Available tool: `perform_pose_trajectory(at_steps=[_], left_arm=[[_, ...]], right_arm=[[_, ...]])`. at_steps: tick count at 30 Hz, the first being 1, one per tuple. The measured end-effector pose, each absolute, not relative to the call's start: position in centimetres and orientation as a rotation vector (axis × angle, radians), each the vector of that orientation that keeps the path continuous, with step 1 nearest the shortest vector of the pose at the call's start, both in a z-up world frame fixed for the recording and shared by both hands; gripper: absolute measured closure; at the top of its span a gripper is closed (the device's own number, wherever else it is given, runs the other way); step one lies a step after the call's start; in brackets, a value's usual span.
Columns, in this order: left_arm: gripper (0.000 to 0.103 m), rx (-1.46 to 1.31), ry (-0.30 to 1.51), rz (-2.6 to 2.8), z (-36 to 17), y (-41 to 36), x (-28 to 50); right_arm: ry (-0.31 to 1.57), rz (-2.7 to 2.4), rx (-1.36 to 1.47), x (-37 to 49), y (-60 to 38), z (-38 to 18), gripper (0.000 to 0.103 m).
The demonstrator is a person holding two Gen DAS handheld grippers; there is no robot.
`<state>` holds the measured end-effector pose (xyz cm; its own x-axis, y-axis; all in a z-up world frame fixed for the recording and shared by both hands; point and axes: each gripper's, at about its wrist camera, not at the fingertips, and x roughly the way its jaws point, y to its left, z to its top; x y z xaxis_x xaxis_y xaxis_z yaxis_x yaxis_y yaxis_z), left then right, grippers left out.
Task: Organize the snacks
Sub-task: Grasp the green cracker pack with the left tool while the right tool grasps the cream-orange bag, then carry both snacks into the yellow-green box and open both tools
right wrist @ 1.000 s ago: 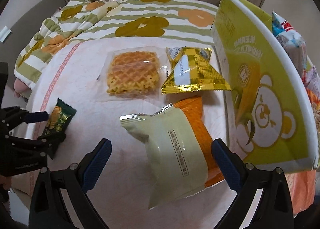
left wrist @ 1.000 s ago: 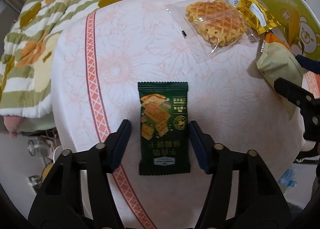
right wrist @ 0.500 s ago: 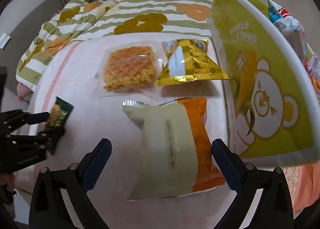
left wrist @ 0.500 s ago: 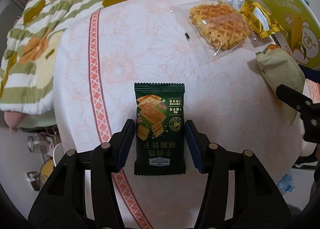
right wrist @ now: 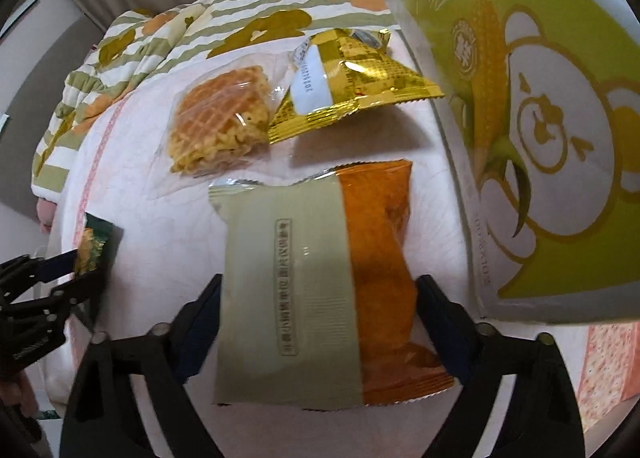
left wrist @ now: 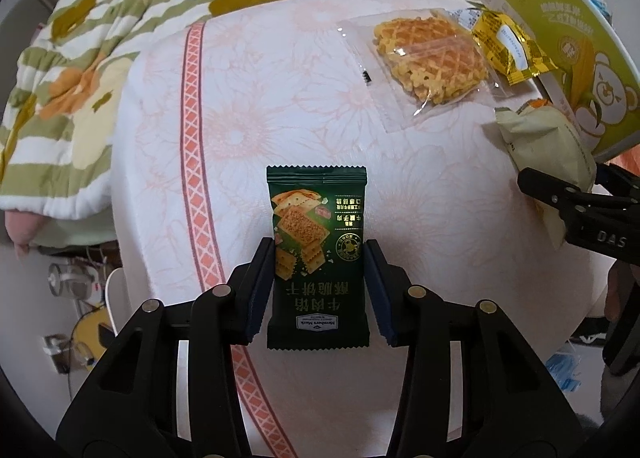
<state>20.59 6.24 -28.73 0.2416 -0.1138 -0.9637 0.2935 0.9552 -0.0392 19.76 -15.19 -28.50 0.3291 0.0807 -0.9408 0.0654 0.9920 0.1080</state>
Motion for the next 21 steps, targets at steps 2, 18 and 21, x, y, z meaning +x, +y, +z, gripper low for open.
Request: perform_pose_trajectory(at_steps=[2,18,21], left_arm=[[0.063,0.148,1.295,-0.273,-28.5,6.5,20.5],[0.063,0.080,1.128,-0.297,-19.3,7.2,18.2],[0.063,0.074,1.065,-0.321,-16.3,6.7,17.8]], right_arm=[[1.231,0.011,0.114,19.6,-15.1,-28.3,0.030],[1.087,0.070,0.112,17.0,-13.5,-20.9,0.037],[1.030,0.072,0.124,16.2,-13.3,-17.9,0.037]])
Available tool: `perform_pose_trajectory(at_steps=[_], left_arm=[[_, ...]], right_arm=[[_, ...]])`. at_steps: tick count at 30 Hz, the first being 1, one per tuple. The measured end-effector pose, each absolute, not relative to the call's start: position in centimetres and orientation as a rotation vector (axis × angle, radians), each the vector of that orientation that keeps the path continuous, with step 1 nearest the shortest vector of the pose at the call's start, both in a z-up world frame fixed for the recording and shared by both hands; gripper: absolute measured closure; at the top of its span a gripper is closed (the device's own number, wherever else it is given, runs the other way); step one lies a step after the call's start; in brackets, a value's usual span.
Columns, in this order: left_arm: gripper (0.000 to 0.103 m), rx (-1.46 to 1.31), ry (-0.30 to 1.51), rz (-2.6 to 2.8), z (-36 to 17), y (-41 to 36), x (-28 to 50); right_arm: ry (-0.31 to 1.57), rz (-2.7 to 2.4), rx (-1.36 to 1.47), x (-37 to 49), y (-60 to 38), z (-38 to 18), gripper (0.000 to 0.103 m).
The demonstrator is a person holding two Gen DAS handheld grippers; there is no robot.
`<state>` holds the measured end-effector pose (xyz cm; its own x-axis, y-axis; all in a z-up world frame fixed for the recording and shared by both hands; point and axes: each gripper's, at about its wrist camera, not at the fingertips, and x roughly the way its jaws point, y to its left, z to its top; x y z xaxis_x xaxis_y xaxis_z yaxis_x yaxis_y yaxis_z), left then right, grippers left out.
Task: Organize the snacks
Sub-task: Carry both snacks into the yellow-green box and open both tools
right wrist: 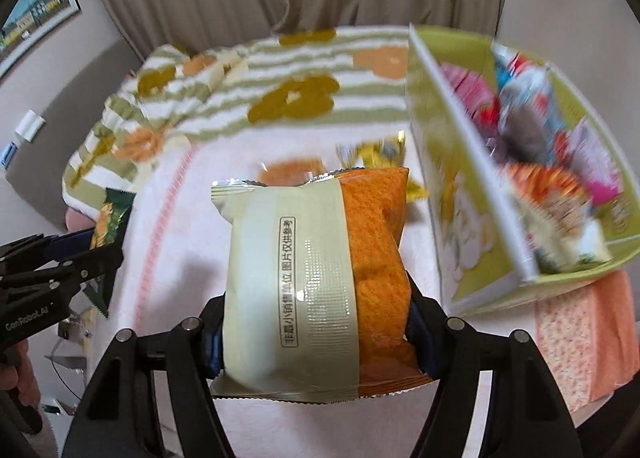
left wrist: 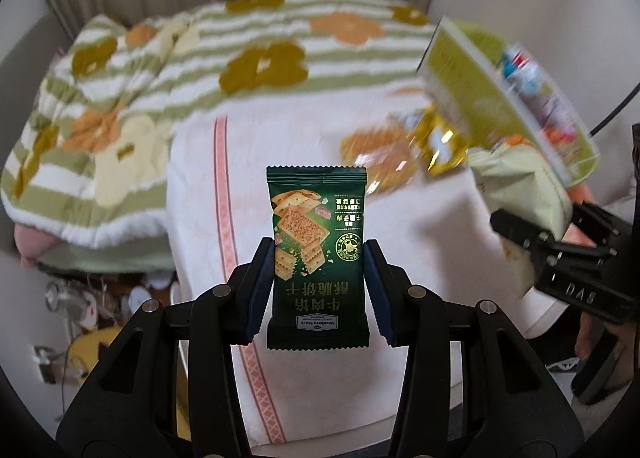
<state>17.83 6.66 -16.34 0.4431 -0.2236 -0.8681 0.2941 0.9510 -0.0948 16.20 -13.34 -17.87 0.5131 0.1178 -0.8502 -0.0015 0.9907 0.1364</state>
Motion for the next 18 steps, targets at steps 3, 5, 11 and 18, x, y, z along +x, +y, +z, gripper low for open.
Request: perform_pose_trajectory(at_steps=[3,5,11,18], left_arm=[[0.063,0.067,1.002,-0.369,-13.3,5.4,17.7],[0.063,0.077,0.974,-0.385,-11.9,4.2,17.9],[0.063,0.088,0.892,-0.443,-7.9,-1.2,18.8],[0.062,0.039,0.860,-0.489,-6.3,-10.7,20.3]], right_arm=[[1.009,0.071,0.183,15.6,-14.0,-15.5,0.037],[0.985,0.084,0.219,15.3,-14.7,-14.1,0.037],[0.893,0.063,0.235,14.7,-18.5,-10.3,0.037],[0.847,0.034,0.203,15.5,-27.4,-7.8,0.037]])
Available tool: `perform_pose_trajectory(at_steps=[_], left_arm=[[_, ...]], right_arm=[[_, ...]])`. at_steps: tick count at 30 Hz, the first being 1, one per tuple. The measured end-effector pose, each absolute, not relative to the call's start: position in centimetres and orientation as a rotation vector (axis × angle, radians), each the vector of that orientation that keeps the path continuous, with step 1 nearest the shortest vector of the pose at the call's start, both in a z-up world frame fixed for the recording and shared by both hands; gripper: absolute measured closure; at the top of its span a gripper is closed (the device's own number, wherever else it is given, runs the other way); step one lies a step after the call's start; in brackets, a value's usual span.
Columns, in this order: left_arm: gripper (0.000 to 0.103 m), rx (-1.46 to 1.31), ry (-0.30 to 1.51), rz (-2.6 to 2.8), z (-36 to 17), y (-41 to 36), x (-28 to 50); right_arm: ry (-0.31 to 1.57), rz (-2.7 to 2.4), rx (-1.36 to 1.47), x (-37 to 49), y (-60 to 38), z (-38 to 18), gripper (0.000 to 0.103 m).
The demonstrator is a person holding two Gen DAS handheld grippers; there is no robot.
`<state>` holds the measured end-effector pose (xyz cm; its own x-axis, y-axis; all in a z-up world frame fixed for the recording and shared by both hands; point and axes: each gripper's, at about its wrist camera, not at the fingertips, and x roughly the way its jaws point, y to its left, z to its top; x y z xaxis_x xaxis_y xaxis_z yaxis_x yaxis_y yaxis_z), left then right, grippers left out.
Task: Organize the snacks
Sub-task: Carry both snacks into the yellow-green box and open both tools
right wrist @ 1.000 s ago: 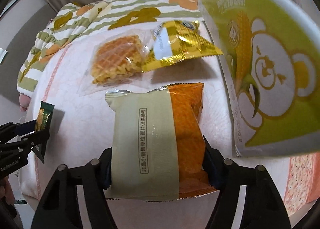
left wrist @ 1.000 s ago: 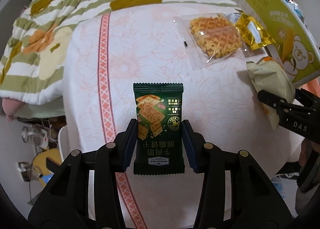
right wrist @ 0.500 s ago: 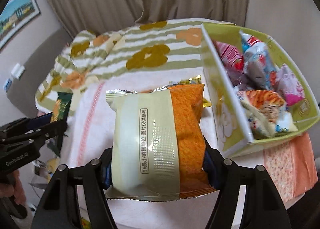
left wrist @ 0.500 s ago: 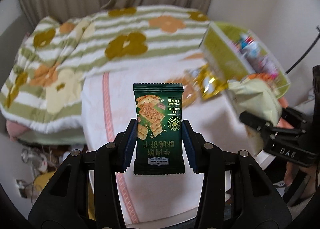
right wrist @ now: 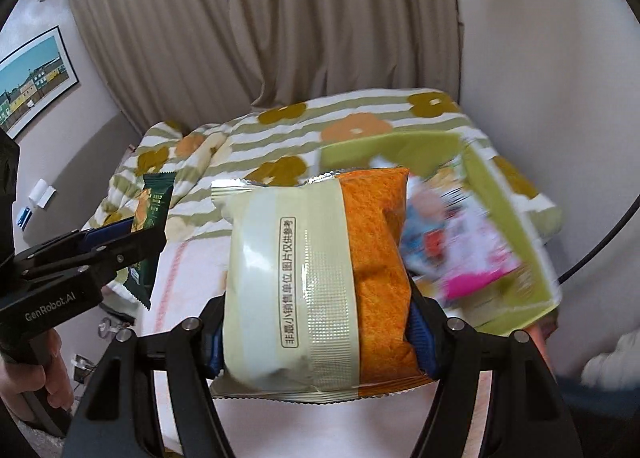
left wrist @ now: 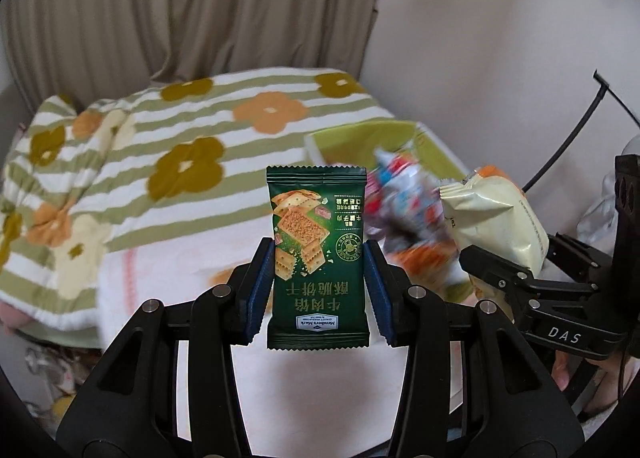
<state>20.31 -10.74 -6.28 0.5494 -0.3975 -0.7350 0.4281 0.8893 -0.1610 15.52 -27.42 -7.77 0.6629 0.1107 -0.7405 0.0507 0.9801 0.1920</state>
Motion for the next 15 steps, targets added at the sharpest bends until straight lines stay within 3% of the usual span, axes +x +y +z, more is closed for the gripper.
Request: perform_pose_trajectory(at_steps=[7,15], left_arm=[[0.063,0.001,0.922,-0.501,-8.2,-20.0,22.4],[0.062,0.030,1.002,-0.431,-11.4,-25.4,23.5]], right_arm=[[0.863,0.013,0.181,16.8,-35.8,-7.8,0.037],[0.916,0.051,0.212,17.9,-40.4,-9.6,0.037]])
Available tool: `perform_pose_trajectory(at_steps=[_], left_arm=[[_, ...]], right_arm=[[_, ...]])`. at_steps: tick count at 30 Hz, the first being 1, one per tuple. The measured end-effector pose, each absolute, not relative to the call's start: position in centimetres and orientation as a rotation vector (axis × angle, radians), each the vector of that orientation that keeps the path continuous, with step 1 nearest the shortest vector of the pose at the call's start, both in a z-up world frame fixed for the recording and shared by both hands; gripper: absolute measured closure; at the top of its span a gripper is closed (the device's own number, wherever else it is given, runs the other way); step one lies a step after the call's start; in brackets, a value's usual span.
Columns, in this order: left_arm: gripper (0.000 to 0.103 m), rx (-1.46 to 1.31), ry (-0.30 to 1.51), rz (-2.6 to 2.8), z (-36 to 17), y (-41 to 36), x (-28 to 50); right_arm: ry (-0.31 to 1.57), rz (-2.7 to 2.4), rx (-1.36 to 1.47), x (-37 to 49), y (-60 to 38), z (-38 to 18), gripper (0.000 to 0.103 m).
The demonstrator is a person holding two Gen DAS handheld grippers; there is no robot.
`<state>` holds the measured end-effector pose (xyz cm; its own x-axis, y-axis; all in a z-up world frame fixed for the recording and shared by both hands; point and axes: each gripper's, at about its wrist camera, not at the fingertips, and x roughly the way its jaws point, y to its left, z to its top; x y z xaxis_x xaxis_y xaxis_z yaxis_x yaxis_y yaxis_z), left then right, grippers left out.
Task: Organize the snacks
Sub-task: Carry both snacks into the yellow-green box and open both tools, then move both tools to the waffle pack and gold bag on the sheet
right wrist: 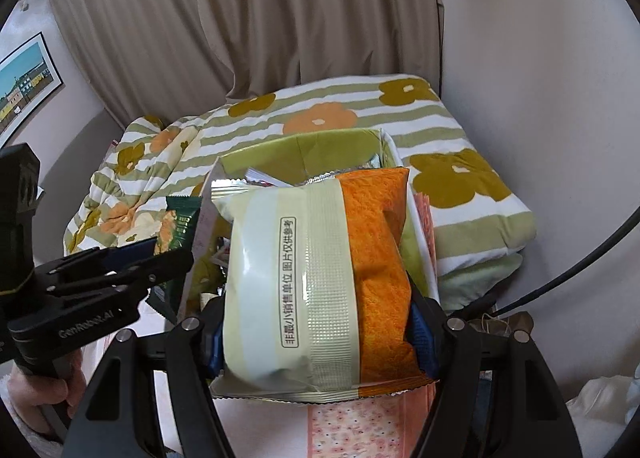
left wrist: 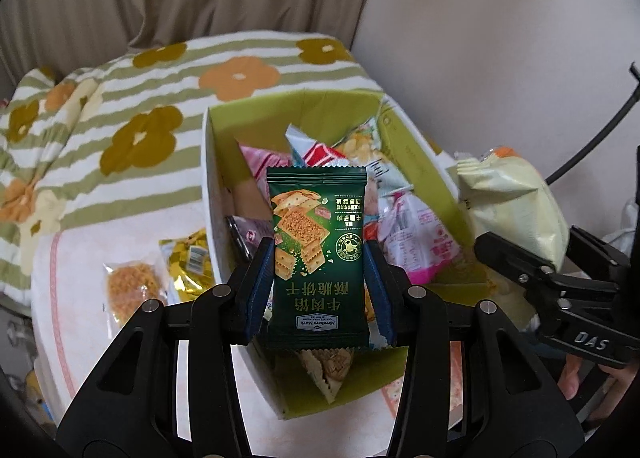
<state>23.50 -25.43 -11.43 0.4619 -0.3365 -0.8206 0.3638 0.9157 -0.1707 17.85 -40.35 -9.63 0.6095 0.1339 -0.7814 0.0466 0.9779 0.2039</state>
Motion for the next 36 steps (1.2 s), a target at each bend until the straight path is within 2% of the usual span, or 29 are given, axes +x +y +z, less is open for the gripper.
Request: perform_pose_trajectory(at_steps=[3,5,6,7,10,20,22,23,24,28,36], left_arm=[[0.060,0.034,1.007,-0.411,-12.0,-25.5,23.9],[0.034,0.050,1.010,-0.396,-12.2,-25.4,24.2],[0.006,0.073,1.001,-0.376,-12.3,-25.5,24.1],[0.000,0.089,0.981,-0.360,-12.1,-25.2,23.7],[0.000,0.104,0.934,-0.362,-11.1,-23.9,22.9],[0.000,-0.008,0.952,-0.319,-10.1,-18.1,22.0],[0.000,-0.009,0.950,-0.310,-9.9,-17.5,21.8],[0.000,-0.006,0.949,-0.306,-9.8,-17.2,21.6],[0.000,0.000,0.947,-0.299,-9.8,-17.0,21.3],[0.000,0.008,0.945,-0.269,-10.1,-16.1,20.8],[0.000,-0.024,0.983,-0.230,-11.2,-14.3,19.8]], right_arm=[[0.918,0.065,0.228,18.1,-40.9,-9.9,0.037],[0.914,0.071,0.224,18.0,-40.9,-10.1,0.037],[0.912,0.069,0.222,18.0,-40.8,-10.2,0.037],[0.911,0.067,0.222,18.0,-40.7,-10.3,0.037],[0.907,0.070,0.222,18.0,-41.0,-10.4,0.037],[0.917,0.063,0.199,18.6,-41.0,-10.9,0.035],[0.905,0.060,0.171,19.0,-40.3,-11.0,0.022],[0.902,0.049,0.149,19.1,-40.1,-11.2,0.005],[0.889,0.031,0.121,19.0,-39.9,-11.3,0.001],[0.827,0.025,0.093,17.5,-39.8,-10.9,0.001],[0.880,0.095,0.137,16.4,-39.6,-11.2,0.000]])
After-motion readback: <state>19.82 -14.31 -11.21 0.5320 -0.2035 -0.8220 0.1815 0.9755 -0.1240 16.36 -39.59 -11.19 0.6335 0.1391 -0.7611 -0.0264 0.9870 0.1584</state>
